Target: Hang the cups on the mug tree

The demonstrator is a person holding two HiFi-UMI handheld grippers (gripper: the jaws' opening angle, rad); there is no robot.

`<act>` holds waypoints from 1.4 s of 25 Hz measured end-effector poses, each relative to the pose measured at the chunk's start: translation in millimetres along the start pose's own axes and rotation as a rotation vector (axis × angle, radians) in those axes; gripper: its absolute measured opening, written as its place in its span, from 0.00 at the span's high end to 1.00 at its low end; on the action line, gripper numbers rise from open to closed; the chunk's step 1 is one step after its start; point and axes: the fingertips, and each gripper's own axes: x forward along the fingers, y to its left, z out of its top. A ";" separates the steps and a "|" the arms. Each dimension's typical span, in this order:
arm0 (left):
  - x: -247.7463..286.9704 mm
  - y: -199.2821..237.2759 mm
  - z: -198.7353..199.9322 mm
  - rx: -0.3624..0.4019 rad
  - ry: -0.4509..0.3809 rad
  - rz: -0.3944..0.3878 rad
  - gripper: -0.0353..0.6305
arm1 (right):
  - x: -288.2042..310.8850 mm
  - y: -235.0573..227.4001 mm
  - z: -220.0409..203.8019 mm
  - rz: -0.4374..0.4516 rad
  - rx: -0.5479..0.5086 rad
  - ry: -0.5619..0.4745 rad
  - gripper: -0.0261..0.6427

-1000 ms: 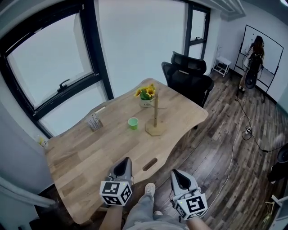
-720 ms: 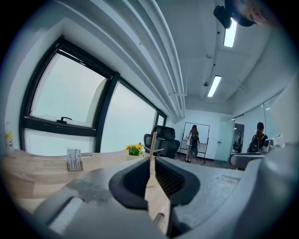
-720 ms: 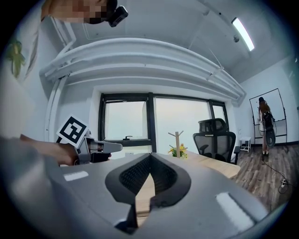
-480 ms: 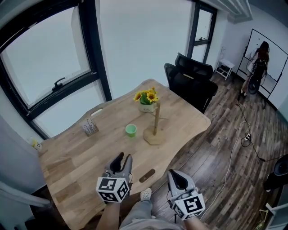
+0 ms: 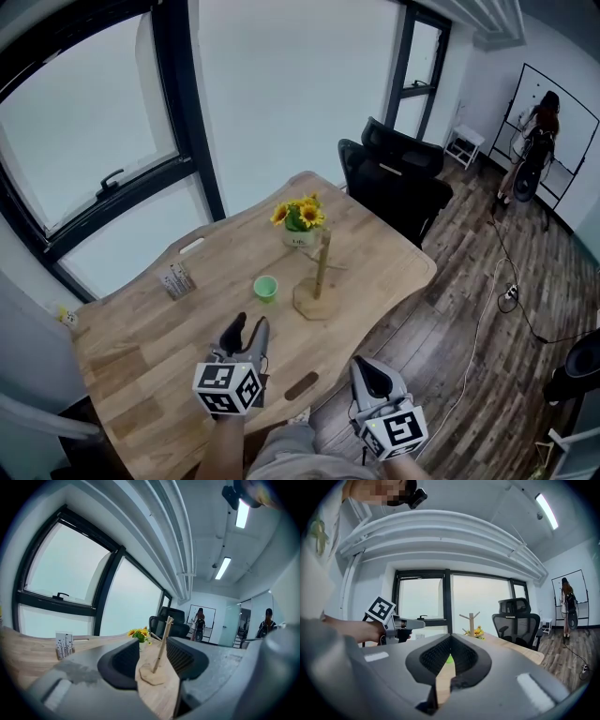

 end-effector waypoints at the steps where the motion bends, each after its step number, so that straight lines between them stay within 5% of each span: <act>1: 4.4 2.5 0.9 -0.001 0.007 0.002 0.68 | 3.3 -1.4 0.8 0.000 0.000 0.001 0.96; 35: 133.1 101.8 -78.6 -0.200 0.329 0.049 0.68 | 94.4 -37.9 -21.4 0.015 0.031 0.091 0.96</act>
